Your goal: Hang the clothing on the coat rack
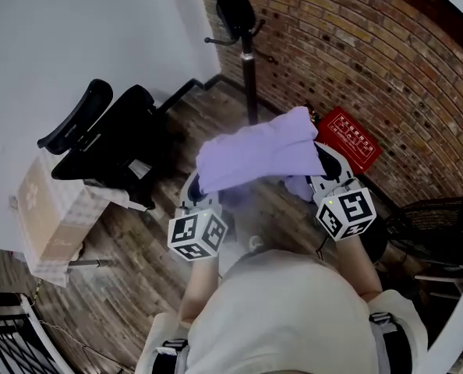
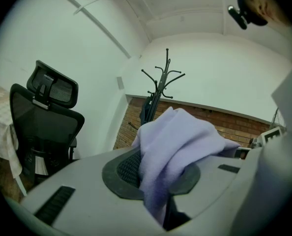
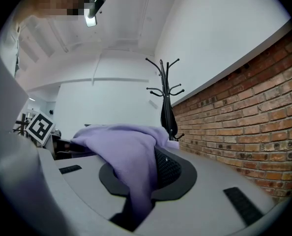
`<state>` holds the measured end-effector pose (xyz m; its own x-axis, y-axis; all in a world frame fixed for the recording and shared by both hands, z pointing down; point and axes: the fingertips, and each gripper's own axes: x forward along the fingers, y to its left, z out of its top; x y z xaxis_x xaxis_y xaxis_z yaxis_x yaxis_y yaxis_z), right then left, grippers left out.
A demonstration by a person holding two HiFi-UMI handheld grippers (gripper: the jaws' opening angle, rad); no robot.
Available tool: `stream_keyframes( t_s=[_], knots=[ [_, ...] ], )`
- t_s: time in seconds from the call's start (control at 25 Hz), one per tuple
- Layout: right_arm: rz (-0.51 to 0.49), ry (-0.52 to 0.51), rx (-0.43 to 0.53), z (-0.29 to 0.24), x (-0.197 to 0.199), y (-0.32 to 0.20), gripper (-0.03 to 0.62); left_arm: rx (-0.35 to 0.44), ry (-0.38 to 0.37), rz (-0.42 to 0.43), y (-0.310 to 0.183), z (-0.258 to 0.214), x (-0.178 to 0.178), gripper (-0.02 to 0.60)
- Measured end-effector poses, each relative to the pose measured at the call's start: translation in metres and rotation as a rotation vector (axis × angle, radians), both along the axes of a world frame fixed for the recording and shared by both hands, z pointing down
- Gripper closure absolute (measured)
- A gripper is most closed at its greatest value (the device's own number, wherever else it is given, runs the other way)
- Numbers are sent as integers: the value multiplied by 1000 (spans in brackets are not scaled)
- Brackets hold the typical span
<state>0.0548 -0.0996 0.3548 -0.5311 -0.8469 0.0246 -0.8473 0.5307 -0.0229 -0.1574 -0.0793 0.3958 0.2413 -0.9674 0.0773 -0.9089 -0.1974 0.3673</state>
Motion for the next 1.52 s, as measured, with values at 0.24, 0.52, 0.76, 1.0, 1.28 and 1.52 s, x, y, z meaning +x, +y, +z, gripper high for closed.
stream_keyframes(
  t_s=[0.24,0.52,0.76,1.0,1.28,1.52],
  knots=[
    [29,14,31,-8,-13,-34,549,16,-5,39,-41,-4,-13,526],
    [56,27,65,-23,-10,-62,548,32,-10,86,-71,-11,-9,526],
    [63,22,82,-34,-6,-88,548,41,-20,94,-97,-16,-3,526],
    [62,11,123,-49,0,-128,548,80,-31,99,-136,-31,3,526],
    [47,19,172,-68,3,-185,546,107,-48,99,-192,-43,8,526],
    [22,32,186,-76,2,-229,546,107,-67,83,-230,-49,7,526]
  ],
)
